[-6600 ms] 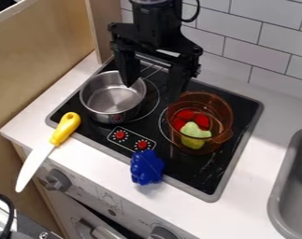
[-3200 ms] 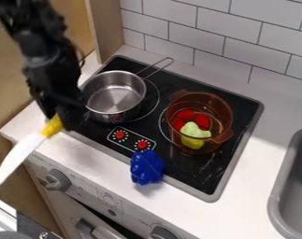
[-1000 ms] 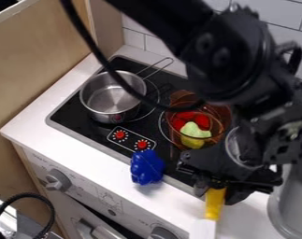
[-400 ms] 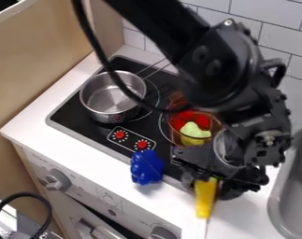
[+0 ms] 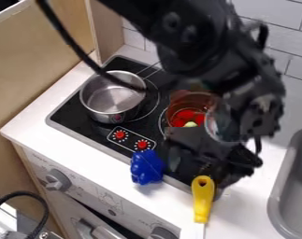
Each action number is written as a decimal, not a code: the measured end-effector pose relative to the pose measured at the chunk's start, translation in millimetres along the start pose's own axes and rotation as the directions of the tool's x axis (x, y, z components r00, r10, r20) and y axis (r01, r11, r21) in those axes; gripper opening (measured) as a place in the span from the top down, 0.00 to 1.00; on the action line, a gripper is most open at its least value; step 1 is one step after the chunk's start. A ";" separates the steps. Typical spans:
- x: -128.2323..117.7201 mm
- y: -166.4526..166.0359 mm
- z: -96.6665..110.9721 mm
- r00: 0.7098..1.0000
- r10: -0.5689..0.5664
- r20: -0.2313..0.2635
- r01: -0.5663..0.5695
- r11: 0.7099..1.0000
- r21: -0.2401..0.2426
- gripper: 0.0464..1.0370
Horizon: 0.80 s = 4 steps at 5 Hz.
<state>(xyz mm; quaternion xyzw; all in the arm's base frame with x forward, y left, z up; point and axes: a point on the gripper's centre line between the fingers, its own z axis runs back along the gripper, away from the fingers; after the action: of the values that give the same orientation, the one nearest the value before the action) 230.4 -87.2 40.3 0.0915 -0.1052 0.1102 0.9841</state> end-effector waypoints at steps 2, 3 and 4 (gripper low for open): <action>8.1 18.2 27.5 0.998 -0.017 -0.056 0.016 1.000 -0.016 0.04; 16.4 35.0 44.0 0.995 -0.043 -0.095 0.040 0.999 -0.028 0.04; 29.1 55.2 51.6 0.990 -0.084 -0.112 0.082 0.996 -0.027 0.04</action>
<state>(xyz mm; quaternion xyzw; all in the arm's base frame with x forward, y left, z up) 235.4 -39.1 105.1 0.0787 -0.0466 0.0730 0.9931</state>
